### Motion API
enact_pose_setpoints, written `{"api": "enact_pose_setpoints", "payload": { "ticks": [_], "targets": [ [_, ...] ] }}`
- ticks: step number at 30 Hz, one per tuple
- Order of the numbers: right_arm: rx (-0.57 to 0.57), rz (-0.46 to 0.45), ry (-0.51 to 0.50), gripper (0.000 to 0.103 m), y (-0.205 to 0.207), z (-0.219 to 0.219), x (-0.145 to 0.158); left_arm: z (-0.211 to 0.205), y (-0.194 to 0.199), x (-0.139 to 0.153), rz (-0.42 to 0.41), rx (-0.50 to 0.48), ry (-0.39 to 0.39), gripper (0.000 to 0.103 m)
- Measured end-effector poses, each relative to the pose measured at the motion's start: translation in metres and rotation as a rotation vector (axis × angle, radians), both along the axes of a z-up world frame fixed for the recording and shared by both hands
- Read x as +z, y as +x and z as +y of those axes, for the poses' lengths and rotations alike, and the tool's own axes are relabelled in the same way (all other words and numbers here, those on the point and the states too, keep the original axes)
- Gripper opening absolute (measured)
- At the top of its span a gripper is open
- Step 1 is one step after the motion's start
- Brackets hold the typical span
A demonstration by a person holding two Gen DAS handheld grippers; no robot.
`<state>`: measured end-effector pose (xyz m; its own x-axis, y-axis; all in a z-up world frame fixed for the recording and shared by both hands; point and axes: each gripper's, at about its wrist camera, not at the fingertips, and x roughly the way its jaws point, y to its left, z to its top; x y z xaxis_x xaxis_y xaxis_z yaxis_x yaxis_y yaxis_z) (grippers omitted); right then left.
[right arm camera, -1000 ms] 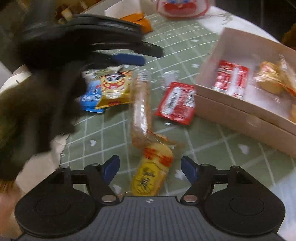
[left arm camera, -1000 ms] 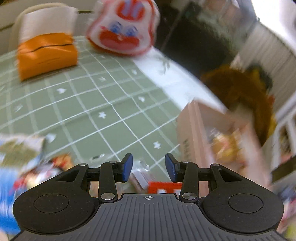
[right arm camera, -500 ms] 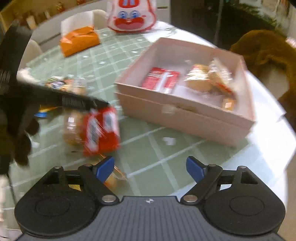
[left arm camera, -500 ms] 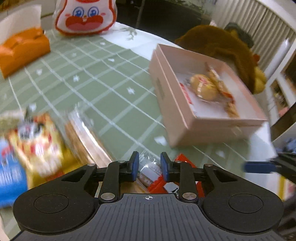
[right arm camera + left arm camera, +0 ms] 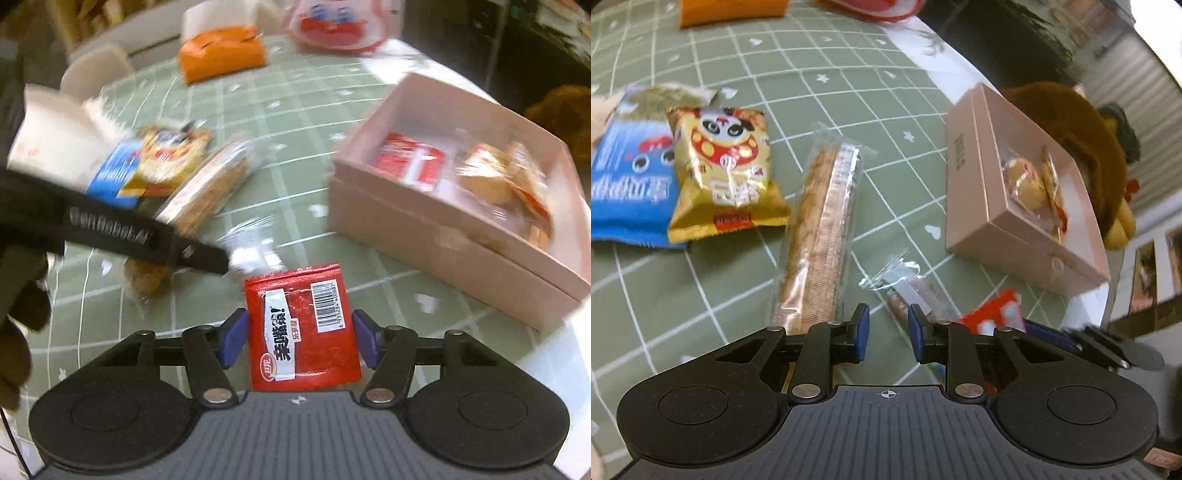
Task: Organize snacks
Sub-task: 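Set the red packet down on the table with the right gripper, then grasp the small clear-wrapped biscuit with the left gripper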
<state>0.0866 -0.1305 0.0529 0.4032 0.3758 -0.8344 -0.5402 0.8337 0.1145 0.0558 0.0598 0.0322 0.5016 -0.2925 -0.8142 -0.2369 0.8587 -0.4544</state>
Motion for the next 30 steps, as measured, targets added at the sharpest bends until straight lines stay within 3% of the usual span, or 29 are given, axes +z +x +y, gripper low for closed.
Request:
{"api": "enact_pose_setpoints", "payload": {
  "ticks": [3, 7, 9, 10, 12, 14, 18, 21, 24, 27, 30],
  "targets": [
    [-0.098, 0.002, -0.008, 0.061, 0.004, -0.026, -0.004, -0.002, 0.001, -0.003, -0.001, 0.059, -0.019, 0.027],
    [-0.174, -0.008, -0.044, 0.062, -0.004, -0.049, -0.012, -0.023, 0.022, 0.000, 0.005, 0.031, 0.056, 0.028],
    [-0.189, -0.022, -0.051, 0.070, -0.010, -0.053, -0.014, -0.036, 0.033, 0.003, -0.006, -0.020, 0.105, 0.029],
    [-0.201, -0.025, -0.055, 0.082, -0.012, -0.057, -0.017, -0.043, 0.035, 0.005, -0.016, -0.054, 0.140, 0.030],
    [-0.234, -0.044, -0.064, 0.087, -0.017, -0.059, -0.022, -0.059, 0.037, 0.007, -0.033, -0.116, 0.229, 0.040],
    [-0.234, -0.062, -0.076, 0.089, -0.024, -0.061, -0.023, -0.069, 0.035, 0.005, -0.039, -0.160, 0.260, 0.051],
    [-0.248, -0.072, -0.063, 0.096, -0.035, -0.068, -0.025, -0.081, 0.029, 0.005, -0.044, -0.177, 0.284, 0.058],
    [-0.274, -0.094, -0.054, 0.103, -0.044, -0.068, -0.030, -0.083, 0.037, 0.006, -0.024, -0.124, 0.280, 0.060],
    [-0.292, -0.118, -0.048, 0.103, -0.050, -0.064, -0.032, -0.089, 0.046, 0.005, -0.025, -0.101, 0.341, 0.061],
    [-0.301, -0.130, -0.045, 0.103, -0.055, -0.062, -0.033, -0.097, 0.046, 0.001, -0.054, -0.150, 0.426, 0.060],
    [-0.303, -0.135, -0.041, 0.103, -0.061, -0.064, -0.033, -0.097, 0.033, -0.001, -0.096, -0.190, 0.461, 0.054]
  ]
}}
